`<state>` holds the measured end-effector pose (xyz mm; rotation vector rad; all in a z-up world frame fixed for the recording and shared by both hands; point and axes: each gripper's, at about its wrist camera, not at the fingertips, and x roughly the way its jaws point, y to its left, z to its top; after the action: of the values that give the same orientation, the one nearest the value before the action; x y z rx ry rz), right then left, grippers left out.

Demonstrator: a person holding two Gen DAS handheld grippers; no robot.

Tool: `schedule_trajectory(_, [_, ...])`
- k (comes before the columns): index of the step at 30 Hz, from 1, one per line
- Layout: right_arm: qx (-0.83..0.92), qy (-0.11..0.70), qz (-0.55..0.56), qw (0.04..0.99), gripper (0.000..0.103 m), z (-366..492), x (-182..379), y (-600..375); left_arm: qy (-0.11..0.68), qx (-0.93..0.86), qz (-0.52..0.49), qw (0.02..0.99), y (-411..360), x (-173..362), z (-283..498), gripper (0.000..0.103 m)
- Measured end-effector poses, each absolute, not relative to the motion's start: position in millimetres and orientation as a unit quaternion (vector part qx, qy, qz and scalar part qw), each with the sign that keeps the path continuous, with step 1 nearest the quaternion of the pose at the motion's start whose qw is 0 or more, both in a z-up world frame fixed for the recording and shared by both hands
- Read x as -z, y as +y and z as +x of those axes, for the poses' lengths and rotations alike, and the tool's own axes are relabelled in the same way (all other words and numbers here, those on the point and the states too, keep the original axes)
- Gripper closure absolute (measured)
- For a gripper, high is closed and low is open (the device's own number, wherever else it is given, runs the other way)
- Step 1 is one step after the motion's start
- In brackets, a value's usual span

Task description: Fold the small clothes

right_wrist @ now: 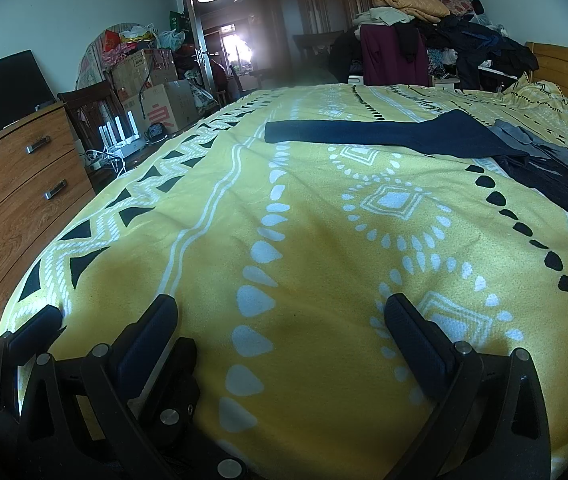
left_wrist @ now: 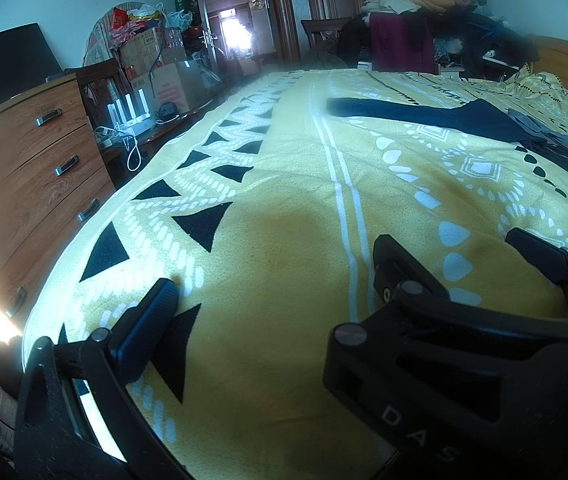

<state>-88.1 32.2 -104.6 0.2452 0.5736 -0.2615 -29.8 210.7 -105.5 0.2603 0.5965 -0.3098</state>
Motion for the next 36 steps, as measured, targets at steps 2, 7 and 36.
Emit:
schedule_trajectory(2, [0.128, 0.281, 0.12, 0.943, 0.0, -88.1, 104.3, 32.0, 0.292, 0.151, 0.127, 0.936, 210.6, 105.5, -29.8, 0.0])
schedule_trajectory(7, [0.129, 0.282, 0.12, 0.943, 0.0, -88.0, 104.3, 31.9, 0.292, 0.152, 0.127, 0.936, 210.8, 105.5, -29.8, 0.0])
schedule_trajectory(36, [0.133, 0.28, 0.124, 0.943, 0.0, -85.4, 97.4, 24.3, 0.296, 0.153, 0.124, 0.935, 208.2, 104.7, -25.9, 0.0])
